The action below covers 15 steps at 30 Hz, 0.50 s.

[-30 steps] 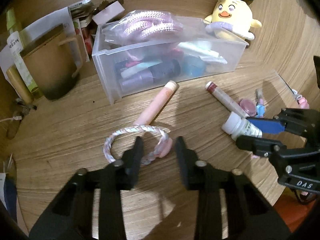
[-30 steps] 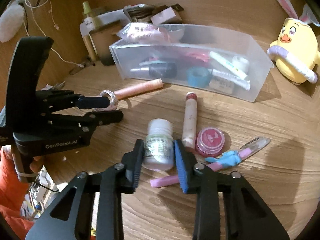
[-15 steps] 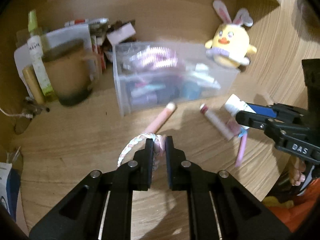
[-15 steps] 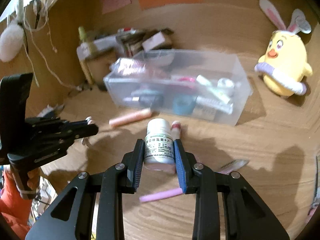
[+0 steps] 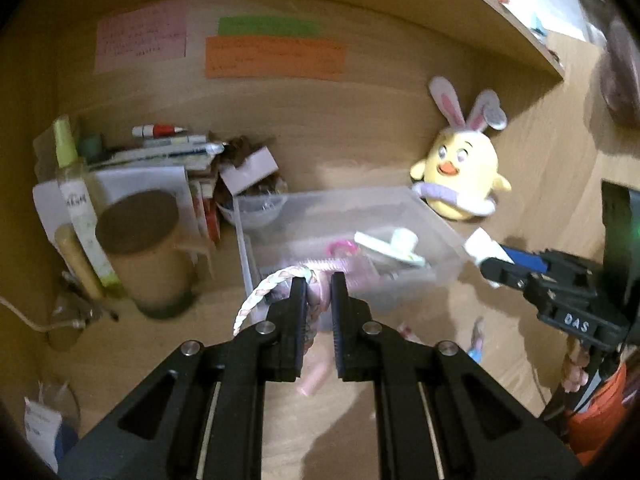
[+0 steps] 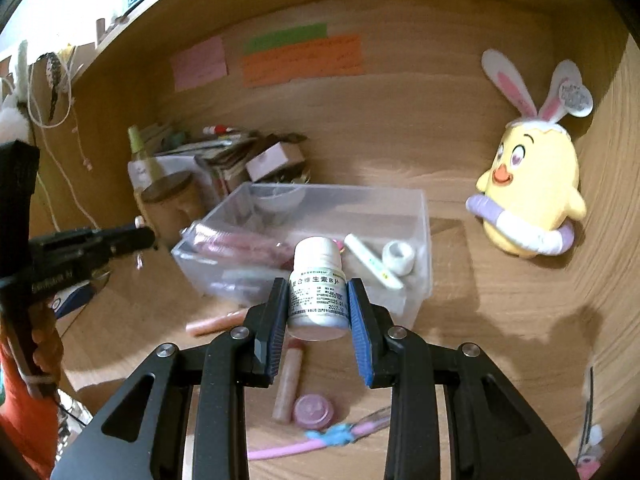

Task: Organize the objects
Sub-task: 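Release the rope loop and pill bottle into the clear box with both tools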

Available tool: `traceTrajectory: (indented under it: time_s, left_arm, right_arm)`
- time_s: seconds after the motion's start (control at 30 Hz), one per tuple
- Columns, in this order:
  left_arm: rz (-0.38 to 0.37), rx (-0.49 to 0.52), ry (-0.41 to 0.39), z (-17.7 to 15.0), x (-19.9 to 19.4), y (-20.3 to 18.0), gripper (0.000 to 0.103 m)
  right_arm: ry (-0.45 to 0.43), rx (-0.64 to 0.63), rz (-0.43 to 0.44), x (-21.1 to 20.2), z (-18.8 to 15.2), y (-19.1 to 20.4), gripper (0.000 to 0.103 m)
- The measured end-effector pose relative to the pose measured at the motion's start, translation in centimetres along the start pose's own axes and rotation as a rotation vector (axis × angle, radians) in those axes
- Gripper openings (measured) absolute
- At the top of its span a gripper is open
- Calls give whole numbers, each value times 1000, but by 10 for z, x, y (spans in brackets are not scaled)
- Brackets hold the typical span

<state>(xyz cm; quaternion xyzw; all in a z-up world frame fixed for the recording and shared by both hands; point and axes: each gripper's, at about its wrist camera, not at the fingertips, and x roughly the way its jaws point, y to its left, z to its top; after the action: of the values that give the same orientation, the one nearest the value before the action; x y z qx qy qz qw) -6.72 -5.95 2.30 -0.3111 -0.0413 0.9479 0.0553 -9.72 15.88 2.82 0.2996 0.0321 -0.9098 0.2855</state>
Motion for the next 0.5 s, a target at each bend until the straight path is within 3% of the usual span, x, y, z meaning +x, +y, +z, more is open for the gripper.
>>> traceTrajectory:
  time_s: [0.23,0.5]
  left_arm:
    - [-36,-12,53,29,30,15,11]
    - [-84,16,149,39,76,7,11]
  right_arm:
    - [-1,2,-24,15,13,-11,27]
    - [62,34,-36,55,14,-27,27]
